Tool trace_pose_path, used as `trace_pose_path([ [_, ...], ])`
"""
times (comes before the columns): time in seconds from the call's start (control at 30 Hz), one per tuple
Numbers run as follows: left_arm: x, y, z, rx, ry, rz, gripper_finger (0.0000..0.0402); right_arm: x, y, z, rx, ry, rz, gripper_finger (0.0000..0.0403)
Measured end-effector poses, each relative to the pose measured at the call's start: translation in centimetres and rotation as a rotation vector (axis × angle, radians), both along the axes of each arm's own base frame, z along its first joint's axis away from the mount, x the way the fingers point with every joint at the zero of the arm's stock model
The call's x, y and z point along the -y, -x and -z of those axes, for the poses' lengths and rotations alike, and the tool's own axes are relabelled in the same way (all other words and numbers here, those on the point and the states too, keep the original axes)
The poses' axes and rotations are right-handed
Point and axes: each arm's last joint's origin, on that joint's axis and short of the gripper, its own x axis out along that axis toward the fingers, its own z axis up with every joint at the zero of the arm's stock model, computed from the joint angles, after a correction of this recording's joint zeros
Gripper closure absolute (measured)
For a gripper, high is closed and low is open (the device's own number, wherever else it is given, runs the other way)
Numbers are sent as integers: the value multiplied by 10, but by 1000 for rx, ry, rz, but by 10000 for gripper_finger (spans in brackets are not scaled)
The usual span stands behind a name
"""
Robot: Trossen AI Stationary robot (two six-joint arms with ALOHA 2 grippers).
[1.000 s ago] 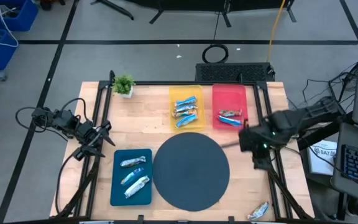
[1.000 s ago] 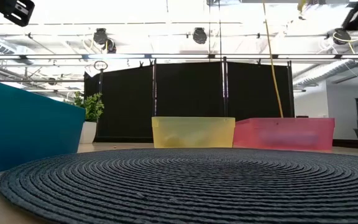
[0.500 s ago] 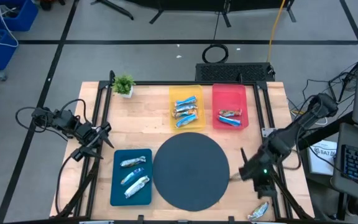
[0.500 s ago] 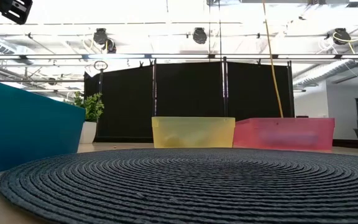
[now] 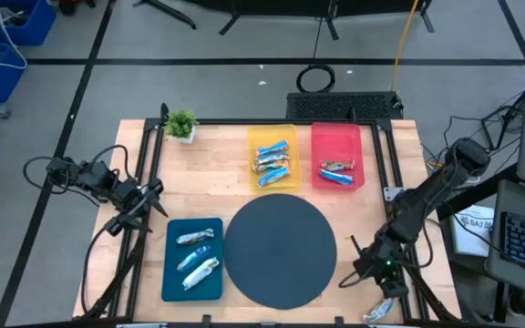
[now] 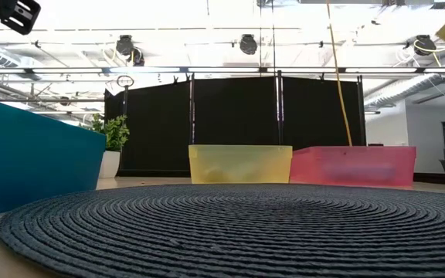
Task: Pick and place Granola Bars by type
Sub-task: Put the red granola bar into the red bin
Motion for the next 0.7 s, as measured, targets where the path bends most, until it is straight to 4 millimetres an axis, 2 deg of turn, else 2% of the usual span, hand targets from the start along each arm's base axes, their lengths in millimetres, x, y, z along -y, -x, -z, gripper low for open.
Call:
trace_pose_path([
  [0.3, -1, -1, 1, -9, -1, -51, 133, -30, 10, 23, 36, 19, -146, 194],
  [0.53, -1, -1, 1, -10, 4, -51, 133, -38, 12, 48, 5, 95, -212, 195],
  [0.7, -1, -1, 1, -14, 10, -51, 133, -44, 8, 51, 22, 56, -195, 195],
])
